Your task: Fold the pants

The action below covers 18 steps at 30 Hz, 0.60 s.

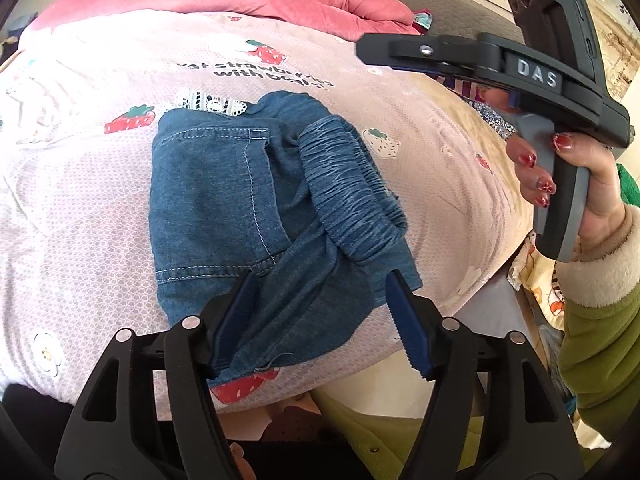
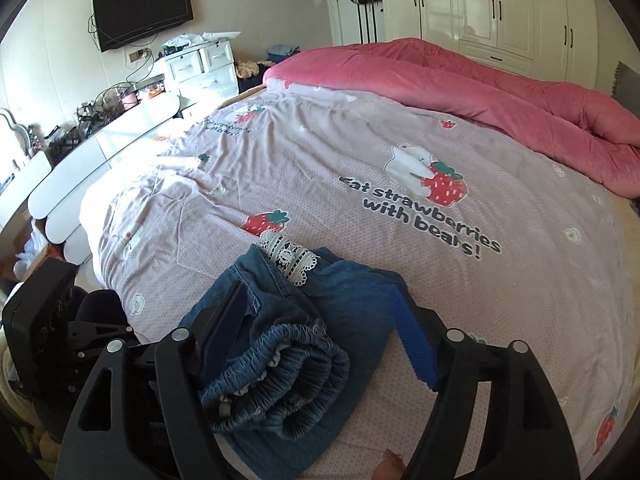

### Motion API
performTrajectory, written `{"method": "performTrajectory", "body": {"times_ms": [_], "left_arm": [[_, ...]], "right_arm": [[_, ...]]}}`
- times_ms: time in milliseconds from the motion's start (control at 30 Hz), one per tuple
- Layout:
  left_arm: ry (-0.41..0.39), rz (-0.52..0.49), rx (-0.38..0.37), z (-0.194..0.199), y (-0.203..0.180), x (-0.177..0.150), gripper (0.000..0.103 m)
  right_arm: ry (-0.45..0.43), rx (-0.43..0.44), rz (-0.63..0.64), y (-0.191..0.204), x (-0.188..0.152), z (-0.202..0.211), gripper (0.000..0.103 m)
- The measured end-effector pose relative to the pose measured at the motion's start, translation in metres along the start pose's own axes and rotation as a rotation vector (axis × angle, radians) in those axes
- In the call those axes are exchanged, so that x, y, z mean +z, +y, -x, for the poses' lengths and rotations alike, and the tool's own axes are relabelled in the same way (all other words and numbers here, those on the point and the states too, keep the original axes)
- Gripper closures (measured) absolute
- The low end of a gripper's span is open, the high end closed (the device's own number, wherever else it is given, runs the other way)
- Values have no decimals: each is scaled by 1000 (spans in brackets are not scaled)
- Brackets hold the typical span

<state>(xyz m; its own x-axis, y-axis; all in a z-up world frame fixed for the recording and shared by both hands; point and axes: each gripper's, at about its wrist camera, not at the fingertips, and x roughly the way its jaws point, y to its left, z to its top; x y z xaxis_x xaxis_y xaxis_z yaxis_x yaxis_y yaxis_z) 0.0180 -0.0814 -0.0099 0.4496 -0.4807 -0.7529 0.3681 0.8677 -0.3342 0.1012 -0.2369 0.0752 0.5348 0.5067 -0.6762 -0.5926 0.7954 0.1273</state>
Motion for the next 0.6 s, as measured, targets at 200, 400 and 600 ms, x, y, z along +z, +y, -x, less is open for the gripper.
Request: {"method": "performTrajectory", "body": {"times_ms": [200,400,600], "left_arm": [[-23,-4,14,9,-5,1,33],[-58,-9,46,23,-4,4,25],[-84,1,85,30,0,8,17]], "right_arm": [[-33,-12,-29,-6,-11,19,20],[-63,-28,-59,-13,-24,37,14],[-72,-39,-87,-16,-40,47,11]]}}
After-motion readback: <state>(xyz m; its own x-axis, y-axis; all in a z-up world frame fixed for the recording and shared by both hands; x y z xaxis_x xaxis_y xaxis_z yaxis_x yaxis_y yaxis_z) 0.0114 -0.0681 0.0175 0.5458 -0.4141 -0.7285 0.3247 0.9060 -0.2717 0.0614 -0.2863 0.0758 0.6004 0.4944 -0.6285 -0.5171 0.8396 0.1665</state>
